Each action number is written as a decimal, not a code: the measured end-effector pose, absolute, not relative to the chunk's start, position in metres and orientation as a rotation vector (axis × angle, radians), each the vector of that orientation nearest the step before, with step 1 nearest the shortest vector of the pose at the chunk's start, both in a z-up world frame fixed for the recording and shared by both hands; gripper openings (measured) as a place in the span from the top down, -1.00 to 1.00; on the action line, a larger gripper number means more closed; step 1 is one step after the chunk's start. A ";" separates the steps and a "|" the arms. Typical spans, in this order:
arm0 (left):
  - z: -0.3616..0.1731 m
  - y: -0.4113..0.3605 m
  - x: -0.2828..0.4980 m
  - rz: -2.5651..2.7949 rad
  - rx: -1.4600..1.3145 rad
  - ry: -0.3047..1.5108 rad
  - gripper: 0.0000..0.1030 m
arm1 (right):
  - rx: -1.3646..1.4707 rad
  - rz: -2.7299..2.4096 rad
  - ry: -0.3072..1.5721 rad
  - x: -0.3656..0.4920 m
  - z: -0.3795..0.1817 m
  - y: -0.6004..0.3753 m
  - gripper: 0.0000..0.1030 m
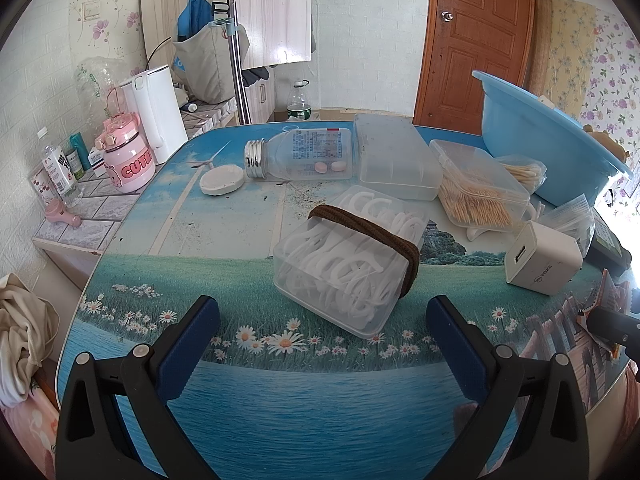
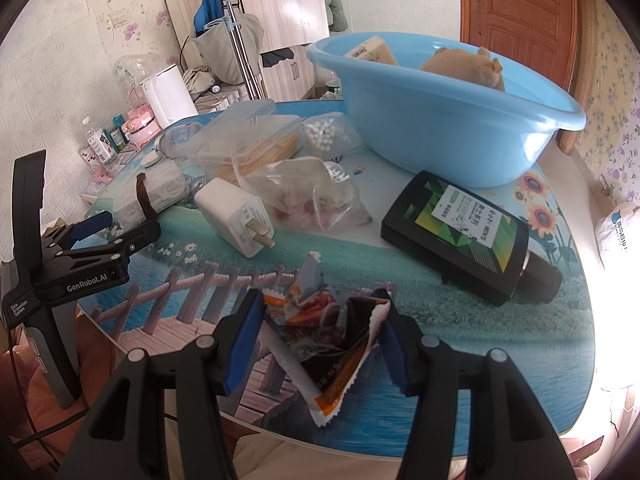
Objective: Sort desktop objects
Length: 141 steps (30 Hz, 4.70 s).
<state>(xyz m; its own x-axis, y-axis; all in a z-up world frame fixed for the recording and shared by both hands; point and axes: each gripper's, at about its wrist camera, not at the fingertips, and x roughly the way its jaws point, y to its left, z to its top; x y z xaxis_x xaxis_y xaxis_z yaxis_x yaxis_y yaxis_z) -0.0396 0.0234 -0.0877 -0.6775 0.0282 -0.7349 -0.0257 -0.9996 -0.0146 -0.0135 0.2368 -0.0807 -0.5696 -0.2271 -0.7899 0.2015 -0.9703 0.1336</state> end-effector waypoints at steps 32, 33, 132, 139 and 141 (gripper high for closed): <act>-0.087 0.024 -0.039 2.851 -1.248 -0.005 -0.99 | 1.314 -2.590 -0.042 -0.013 -0.080 0.239 -0.06; -0.087 0.024 -0.039 2.851 -1.248 -0.004 -0.99 | 1.315 -2.592 -0.041 -0.013 -0.079 0.239 -0.06; -0.059 0.042 -0.040 2.652 -1.196 -0.101 -0.61 | 0.896 -2.742 -0.035 -0.057 0.036 0.258 0.19; -0.059 0.063 -0.062 2.581 -1.118 -0.052 0.23 | 0.928 -2.751 -0.046 -0.080 0.031 0.266 0.19; -0.062 0.068 -0.068 2.548 -1.164 -0.035 0.38 | 0.942 -2.758 -0.044 -0.085 0.029 0.269 0.19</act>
<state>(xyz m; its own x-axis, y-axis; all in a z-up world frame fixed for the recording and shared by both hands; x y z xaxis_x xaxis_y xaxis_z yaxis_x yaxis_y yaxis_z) -0.0675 0.0675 -0.0621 -0.6077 0.3133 -0.7297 -0.2932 -0.9425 -0.1605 -0.0851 0.2688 0.0291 -0.7683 -0.2221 -0.6003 0.2030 -0.9740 0.1005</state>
